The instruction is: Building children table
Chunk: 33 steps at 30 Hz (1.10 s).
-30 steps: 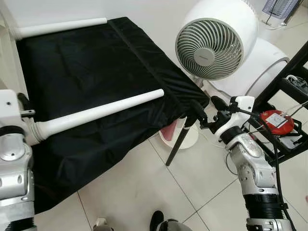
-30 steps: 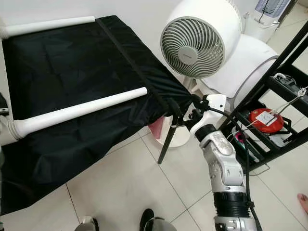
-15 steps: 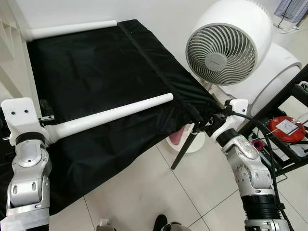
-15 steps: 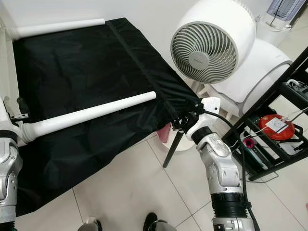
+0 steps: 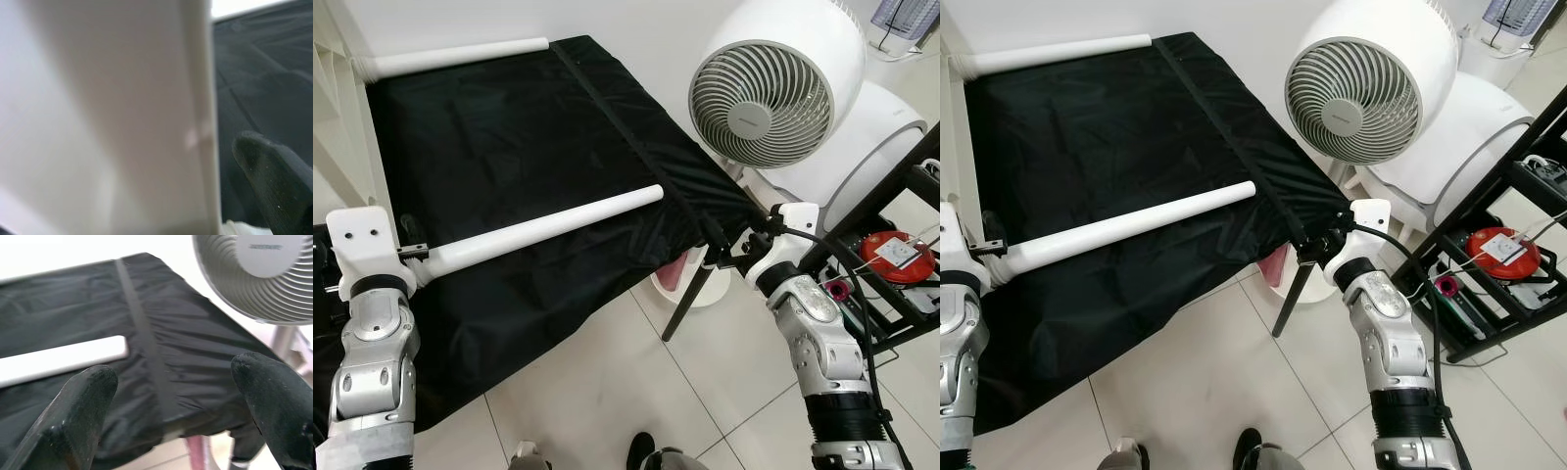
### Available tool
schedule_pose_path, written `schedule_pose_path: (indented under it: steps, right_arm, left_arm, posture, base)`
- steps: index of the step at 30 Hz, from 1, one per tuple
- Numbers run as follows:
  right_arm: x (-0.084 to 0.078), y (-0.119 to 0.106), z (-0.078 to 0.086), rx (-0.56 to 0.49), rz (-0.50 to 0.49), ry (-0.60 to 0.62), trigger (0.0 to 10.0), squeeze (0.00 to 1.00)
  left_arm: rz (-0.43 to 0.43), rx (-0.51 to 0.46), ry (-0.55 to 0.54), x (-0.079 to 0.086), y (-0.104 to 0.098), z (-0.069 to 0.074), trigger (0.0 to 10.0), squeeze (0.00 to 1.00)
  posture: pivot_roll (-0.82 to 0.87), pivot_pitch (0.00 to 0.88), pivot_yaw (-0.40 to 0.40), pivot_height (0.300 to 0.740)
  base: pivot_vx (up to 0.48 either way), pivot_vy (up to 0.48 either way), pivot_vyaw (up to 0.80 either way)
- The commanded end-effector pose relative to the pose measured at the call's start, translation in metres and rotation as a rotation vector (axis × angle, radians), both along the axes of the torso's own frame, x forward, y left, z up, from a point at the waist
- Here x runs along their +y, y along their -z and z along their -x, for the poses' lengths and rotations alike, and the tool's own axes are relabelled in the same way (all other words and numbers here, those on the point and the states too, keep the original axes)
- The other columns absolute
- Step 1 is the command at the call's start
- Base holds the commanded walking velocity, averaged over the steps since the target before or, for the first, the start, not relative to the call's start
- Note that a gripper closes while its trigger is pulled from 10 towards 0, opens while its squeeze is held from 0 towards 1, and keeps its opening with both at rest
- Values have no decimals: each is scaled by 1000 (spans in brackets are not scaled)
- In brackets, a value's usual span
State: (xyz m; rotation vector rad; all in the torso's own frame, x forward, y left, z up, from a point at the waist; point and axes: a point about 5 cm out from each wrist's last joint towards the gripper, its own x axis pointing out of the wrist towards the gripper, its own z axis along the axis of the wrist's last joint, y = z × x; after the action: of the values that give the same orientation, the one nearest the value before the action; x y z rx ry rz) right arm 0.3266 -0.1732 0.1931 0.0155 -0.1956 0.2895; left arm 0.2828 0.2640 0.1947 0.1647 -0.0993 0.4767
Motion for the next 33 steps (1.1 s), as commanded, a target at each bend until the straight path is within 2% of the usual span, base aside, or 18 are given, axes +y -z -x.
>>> schedule_pose_path:
  steps: [1,6,12,20,32,33]
  right_arm:
    - [-7,3,-1,9,13,36,10000,0]
    - [-5,5,0,7,28,2,10000,0]
    - [-1,1,2,-34,1,-26,10000,0]
    - [5,2,1,-47,-4,-26,10000,0]
    - [1,6,-1,-49,6,12,10000,0]
    - [2,10,1,-41,6,11,10000,0]
  left_arm:
    - [36,75,-1,5,14,-1,10000,0]
    - [19,83,-25,8,13,-2,10000,0]
    - [61,70,-43,11,13,-4,10000,0]
    - [113,55,-30,7,11,-8,10000,0]
    - [116,95,17,2,17,-14,10000,0]
    - [116,96,65,0,21,-13,10000,0]
  posture:
    - [48,178,-37,740]
    - [51,182,-39,740]
    - [53,188,-42,740]
    - [58,175,-37,740]
    - [59,154,-27,740]
    - [60,144,-32,740]
  base:
    - [0,0,0]
    - [0,0,0]
    - [0,0,0]
    - [0,0,0]
    - [0,0,0]
    - [0,0,0]
